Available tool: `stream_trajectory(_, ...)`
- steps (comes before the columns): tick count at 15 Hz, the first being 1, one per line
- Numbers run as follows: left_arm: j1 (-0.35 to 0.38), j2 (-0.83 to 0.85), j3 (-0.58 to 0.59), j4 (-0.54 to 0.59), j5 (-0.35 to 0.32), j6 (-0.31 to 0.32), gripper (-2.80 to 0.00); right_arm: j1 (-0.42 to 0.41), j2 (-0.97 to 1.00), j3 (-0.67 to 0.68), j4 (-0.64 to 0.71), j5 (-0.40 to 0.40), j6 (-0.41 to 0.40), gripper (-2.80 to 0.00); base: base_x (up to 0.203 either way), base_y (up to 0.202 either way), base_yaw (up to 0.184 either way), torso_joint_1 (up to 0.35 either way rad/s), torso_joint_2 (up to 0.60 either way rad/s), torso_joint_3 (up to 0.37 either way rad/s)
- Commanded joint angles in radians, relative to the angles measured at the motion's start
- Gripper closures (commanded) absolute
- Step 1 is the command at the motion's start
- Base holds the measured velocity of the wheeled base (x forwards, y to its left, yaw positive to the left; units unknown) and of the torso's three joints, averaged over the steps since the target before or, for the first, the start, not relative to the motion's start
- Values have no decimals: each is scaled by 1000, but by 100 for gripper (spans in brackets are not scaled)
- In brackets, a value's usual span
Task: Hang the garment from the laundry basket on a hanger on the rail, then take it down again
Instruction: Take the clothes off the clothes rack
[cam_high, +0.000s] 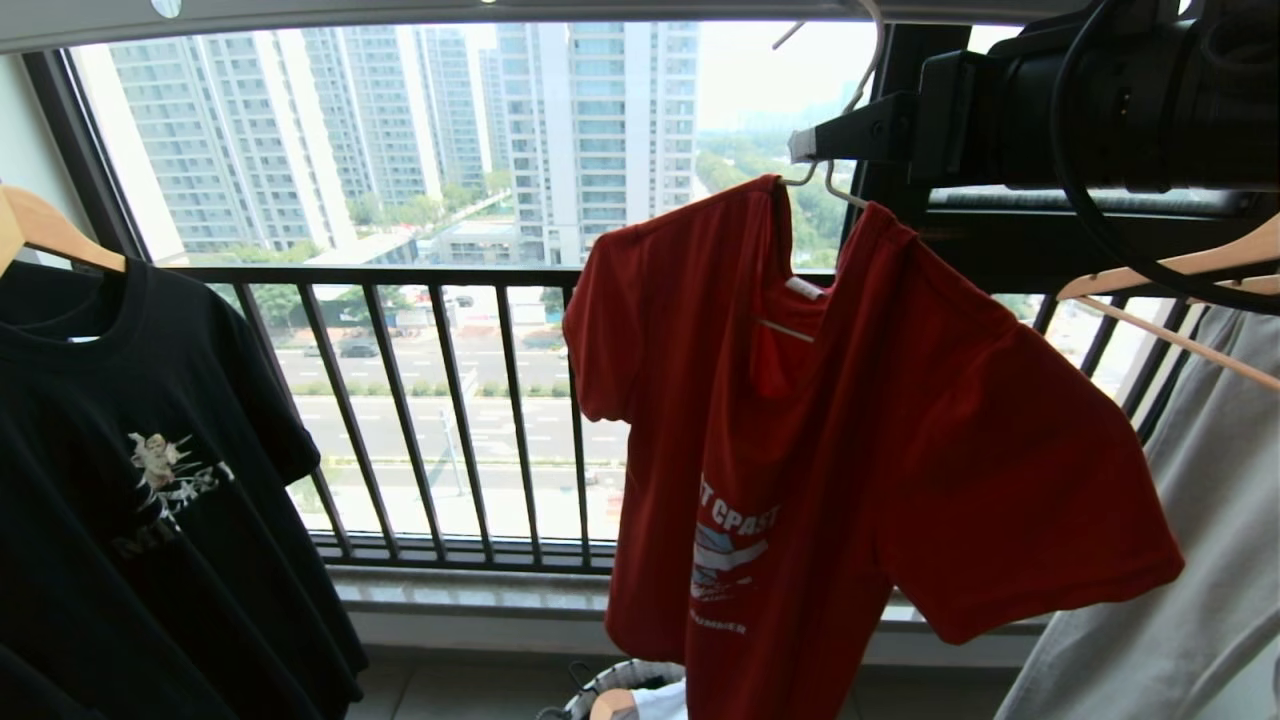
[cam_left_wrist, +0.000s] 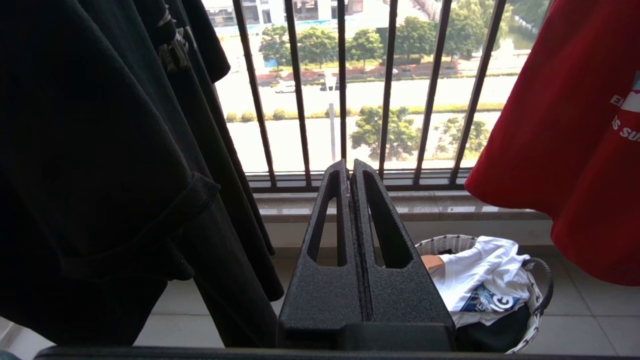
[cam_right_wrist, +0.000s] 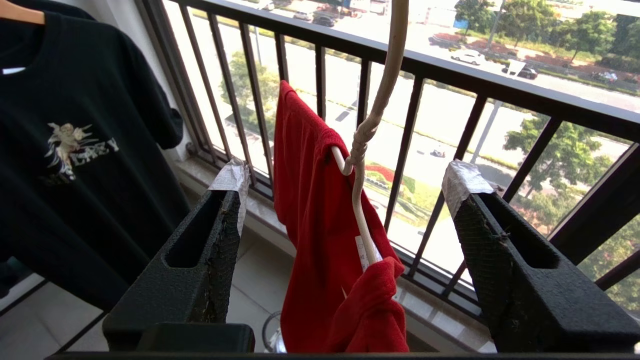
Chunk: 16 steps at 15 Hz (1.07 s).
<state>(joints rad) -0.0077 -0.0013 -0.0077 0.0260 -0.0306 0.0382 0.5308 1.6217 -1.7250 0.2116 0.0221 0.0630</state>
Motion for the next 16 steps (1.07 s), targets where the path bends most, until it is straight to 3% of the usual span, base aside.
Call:
stream_trajectory(1,0,1,1,0,0,0,0,-7,48,-18,-27,6,-1,-280,0,0,0,0,0,0)
stream_trajectory(8,0,1,1,0,0,0,0,-37,141,-91,-55,41,-13,-280,0,0,0,0,0,0)
stream_trajectory(9,0,1,1,0,0,0,0,-37,147,-91,-64,41,-14,0,0,0,0,0,0,0)
stream_trajectory(16,0,1,1,0,0,0,0,-37,145,-102,-74,39,-15,0,0,0,0,0,0,0)
